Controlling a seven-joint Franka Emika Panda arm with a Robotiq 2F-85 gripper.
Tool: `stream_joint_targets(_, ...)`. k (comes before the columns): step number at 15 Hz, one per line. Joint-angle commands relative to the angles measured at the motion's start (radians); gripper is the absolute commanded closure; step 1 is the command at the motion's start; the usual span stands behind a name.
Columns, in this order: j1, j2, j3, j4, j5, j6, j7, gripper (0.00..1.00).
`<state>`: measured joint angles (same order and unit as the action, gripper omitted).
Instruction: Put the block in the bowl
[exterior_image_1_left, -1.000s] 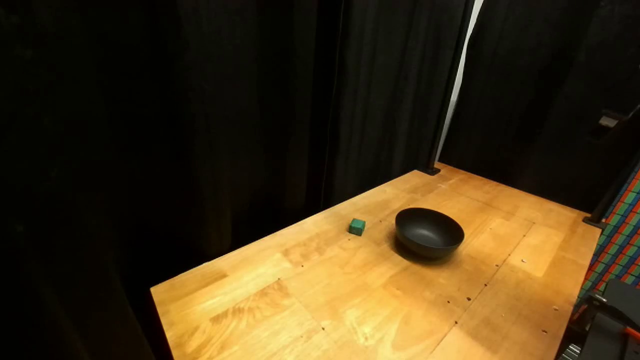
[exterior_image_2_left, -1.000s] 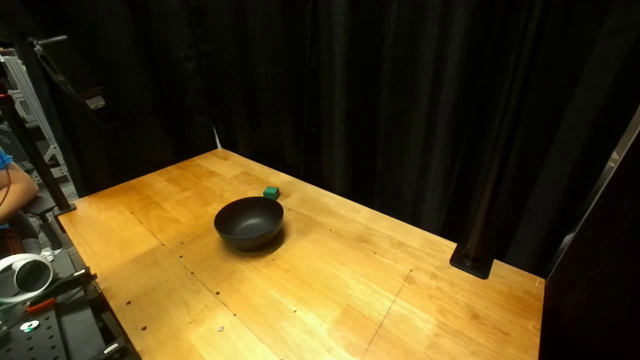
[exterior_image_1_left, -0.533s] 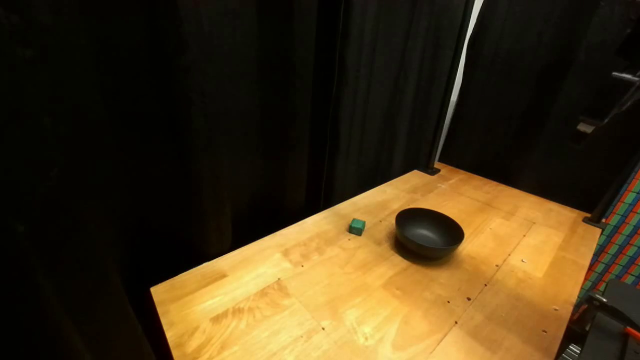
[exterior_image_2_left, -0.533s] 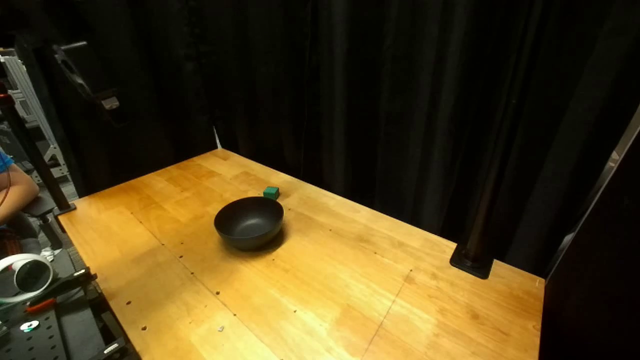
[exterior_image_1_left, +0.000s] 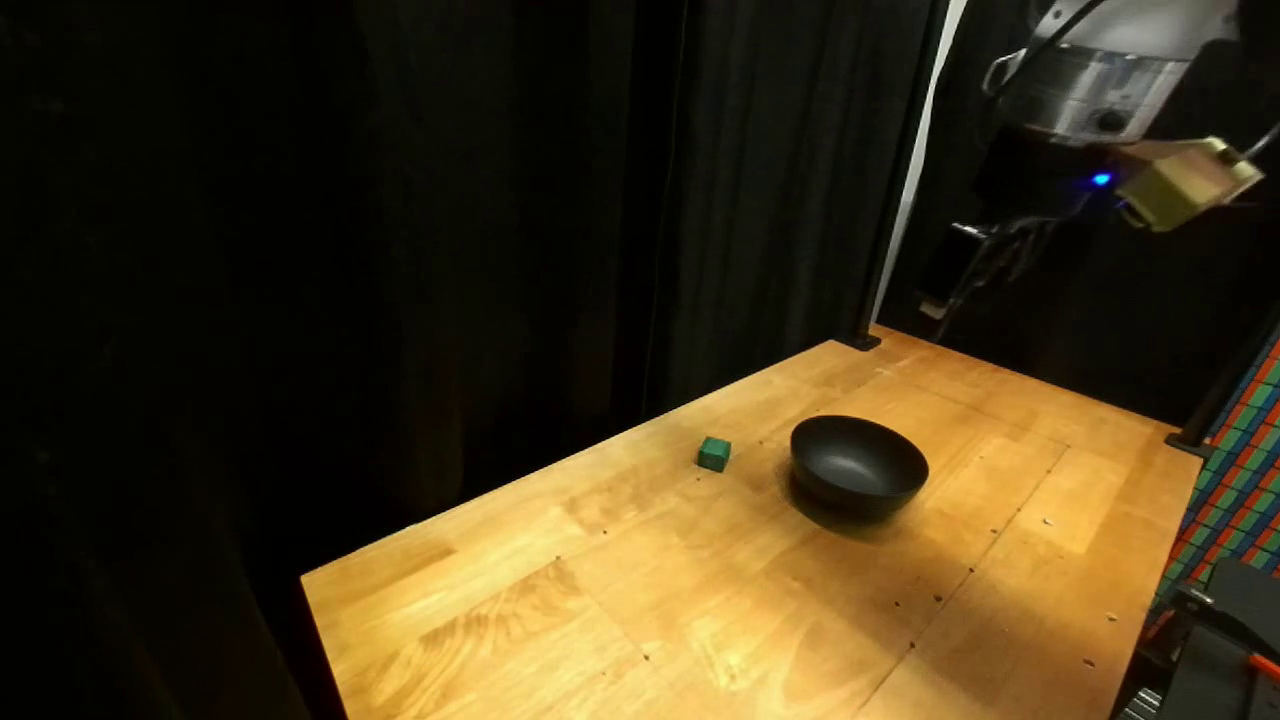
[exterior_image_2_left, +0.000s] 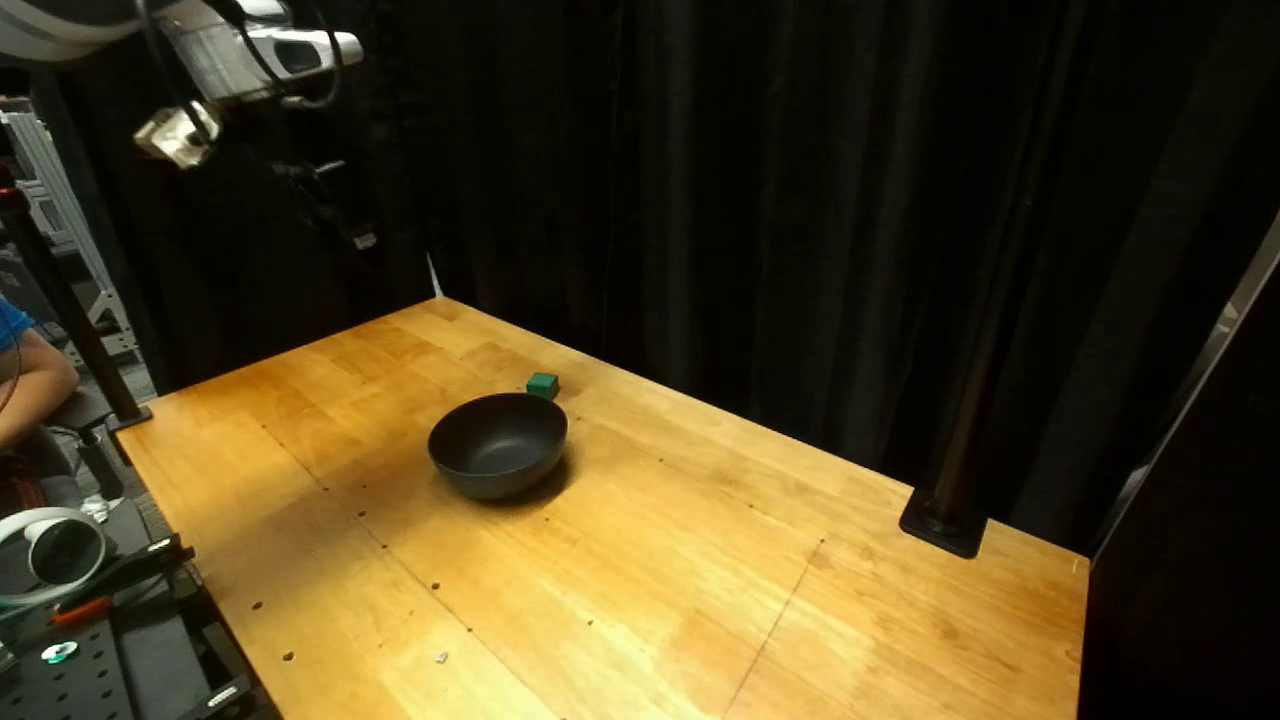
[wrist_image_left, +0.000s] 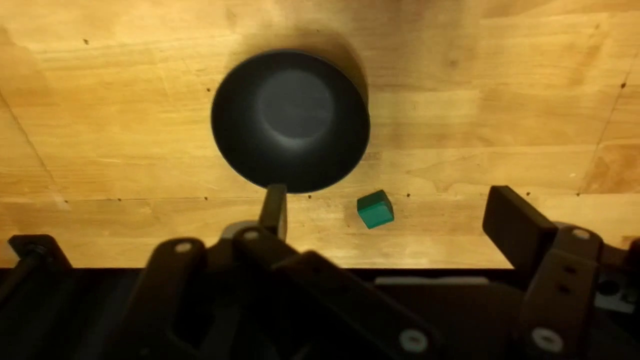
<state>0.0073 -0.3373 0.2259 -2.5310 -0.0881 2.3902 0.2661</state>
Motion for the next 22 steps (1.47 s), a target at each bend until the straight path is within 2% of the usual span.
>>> stream_joint_targets(1, 0.006, 0.259, 0.011, 0.145, -0.041, 0.158, 0.078, 0.00)
stream_joint_targets(4, 0.035, 0.457, -0.009, 0.264, -0.101, 0.230, 0.123, 0.00)
stream_joint_targets(6, 0.077, 0.583, -0.044, 0.359, -0.168, 0.252, 0.171, 0.00)
stream_joint_targets(9, 0.178, 0.748, -0.141, 0.505, -0.249, 0.275, 0.256, 0.00)
stream_joint_targets(13, 0.300, 0.922, -0.273, 0.680, -0.254, 0.302, 0.305, 0.00)
stream_joint_targets(15, 0.335, 0.984, -0.320, 0.750, -0.237, 0.287, 0.301, 0.00)
stream_joint_targets(18, 0.347, 1.048, -0.356, 0.822, -0.210, 0.256, 0.281, 0.00)
stream_joint_targets(22, 0.326, 1.106, -0.368, 0.878, -0.170, 0.219, 0.262, 0.00)
